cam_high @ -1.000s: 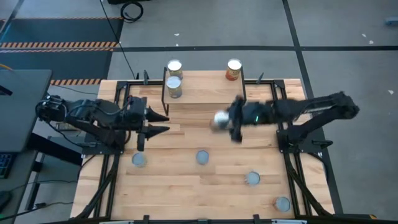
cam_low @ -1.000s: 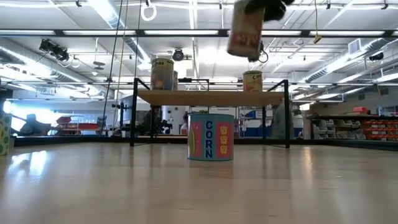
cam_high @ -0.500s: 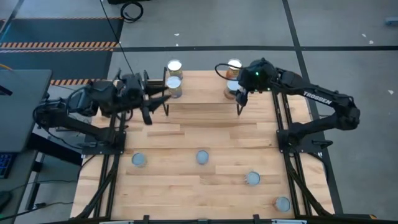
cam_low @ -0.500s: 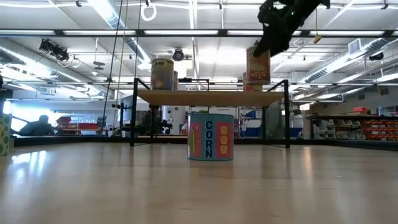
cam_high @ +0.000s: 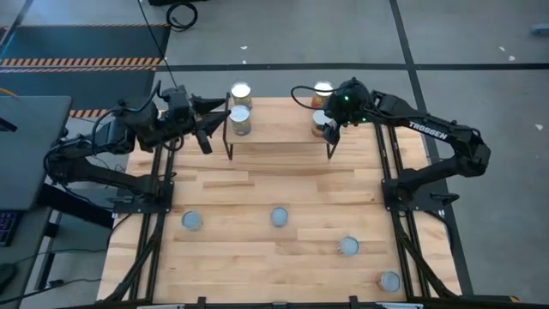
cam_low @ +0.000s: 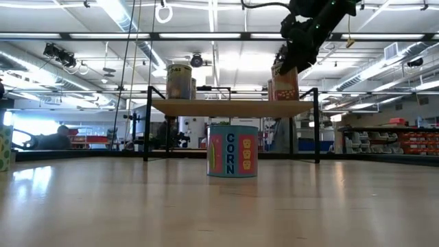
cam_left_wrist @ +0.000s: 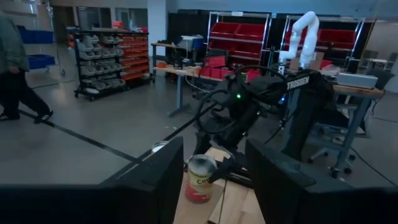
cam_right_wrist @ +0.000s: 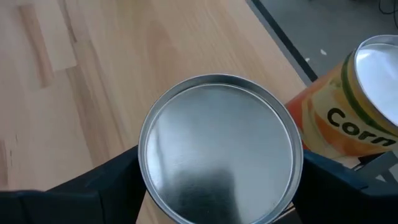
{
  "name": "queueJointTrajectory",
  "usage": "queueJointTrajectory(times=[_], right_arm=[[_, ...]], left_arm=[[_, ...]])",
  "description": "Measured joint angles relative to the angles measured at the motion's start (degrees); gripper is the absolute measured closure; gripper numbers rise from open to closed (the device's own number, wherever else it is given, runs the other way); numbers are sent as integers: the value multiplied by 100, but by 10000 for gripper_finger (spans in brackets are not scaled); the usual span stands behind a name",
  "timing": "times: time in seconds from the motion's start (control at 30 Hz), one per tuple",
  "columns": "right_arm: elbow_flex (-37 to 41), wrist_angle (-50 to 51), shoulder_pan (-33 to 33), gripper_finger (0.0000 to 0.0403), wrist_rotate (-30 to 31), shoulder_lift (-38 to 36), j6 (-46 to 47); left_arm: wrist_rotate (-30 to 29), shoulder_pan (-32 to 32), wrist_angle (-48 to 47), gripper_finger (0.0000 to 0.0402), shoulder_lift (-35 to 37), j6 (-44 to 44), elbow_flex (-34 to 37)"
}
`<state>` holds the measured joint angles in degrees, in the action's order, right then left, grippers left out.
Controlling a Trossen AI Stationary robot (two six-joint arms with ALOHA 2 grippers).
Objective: Pick and place cans onto a shelf
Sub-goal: Put the canned corn on the shelf
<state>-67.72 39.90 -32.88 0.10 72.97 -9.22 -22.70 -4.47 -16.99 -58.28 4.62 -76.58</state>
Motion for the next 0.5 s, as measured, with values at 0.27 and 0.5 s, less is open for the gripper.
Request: queueJointTrajectory(times=[0.27,0.5], right_arm=[[2,-4,2,38,37,11,-4],[2,-49,2,38,285,-72,-45]], left_arm=[[0,85,-56,197,32,1,0],[0,363,-106,197,33,9,2]])
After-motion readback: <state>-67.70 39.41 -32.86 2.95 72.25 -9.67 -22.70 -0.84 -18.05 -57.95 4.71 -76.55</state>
